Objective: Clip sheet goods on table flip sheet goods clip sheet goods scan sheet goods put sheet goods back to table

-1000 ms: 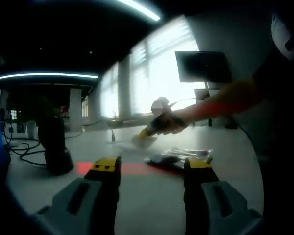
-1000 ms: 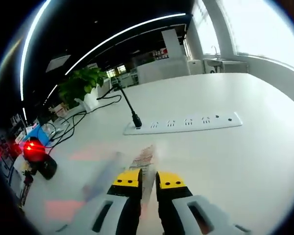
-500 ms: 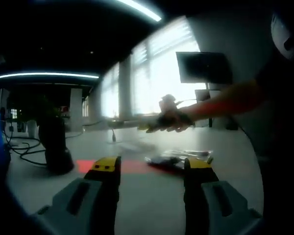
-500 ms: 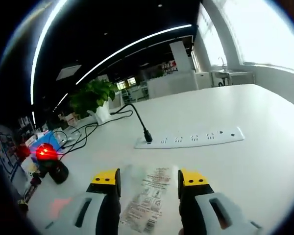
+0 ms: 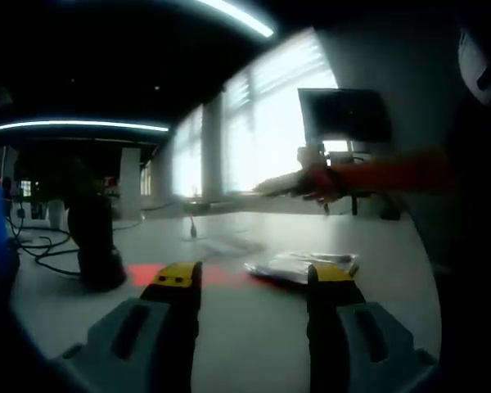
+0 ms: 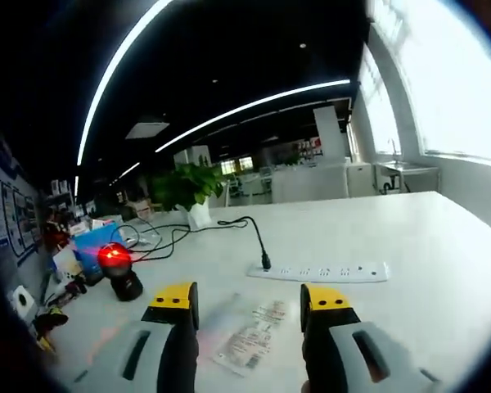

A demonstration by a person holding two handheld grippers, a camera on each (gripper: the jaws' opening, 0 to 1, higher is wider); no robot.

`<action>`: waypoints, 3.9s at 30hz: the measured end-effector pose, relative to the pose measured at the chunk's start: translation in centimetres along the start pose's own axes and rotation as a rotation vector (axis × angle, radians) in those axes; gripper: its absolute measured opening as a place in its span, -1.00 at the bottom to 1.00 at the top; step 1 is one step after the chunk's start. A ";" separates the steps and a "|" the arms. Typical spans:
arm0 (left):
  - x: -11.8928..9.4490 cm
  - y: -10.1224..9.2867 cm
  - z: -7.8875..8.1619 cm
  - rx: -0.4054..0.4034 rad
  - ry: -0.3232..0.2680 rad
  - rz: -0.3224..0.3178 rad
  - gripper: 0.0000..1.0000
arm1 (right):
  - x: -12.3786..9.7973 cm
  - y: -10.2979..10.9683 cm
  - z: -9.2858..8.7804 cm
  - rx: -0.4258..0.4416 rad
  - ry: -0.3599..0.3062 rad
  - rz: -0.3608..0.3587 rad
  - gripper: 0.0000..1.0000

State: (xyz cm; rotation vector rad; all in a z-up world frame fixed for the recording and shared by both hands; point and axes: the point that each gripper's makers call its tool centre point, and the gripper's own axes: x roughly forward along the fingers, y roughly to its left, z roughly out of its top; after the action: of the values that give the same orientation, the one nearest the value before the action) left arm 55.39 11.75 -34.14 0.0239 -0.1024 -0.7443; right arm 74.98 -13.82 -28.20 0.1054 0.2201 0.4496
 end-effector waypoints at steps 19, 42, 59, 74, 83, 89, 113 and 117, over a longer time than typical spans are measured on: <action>0.0 0.3 0.0 -0.005 0.000 0.012 -0.11 | -10.0 1.9 1.9 -0.053 -0.192 0.044 -0.08; 0.1 0.4 0.0 -0.003 0.001 0.022 -0.11 | -18.1 2.6 -6.1 -0.034 -0.235 -0.037 -0.15; 0.0 0.6 0.2 -0.033 -0.007 0.029 -0.11 | -19.0 1.2 -9.0 -0.001 -0.218 -0.065 -0.14; 0.0 0.6 0.3 -0.024 -0.013 0.030 -0.11 | -19.2 1.3 -9.6 -0.021 -0.225 -0.065 -0.15; 0.0 0.7 0.2 -0.024 -0.009 0.032 -0.11 | -19.2 1.7 -9.5 -0.021 -0.227 -0.070 -0.17; 0.0 0.8 0.3 -0.024 -0.011 0.037 -0.11 | -19.6 1.2 -9.2 -0.020 -0.240 -0.079 -0.18; 0.0 0.6 0.2 -0.016 -0.007 0.033 -0.11 | -18.4 6.1 -8.5 -0.098 -0.218 -0.008 -0.20; 0.0 0.7 0.2 -0.017 -0.007 0.033 -0.11 | -18.2 8.0 -8.1 -0.207 -0.207 0.006 -0.20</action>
State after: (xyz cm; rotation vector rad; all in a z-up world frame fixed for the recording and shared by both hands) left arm 55.84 12.22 -33.94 0.0037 -0.1027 -0.7121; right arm 53.83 -14.29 -31.49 -0.0499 -0.0305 0.4617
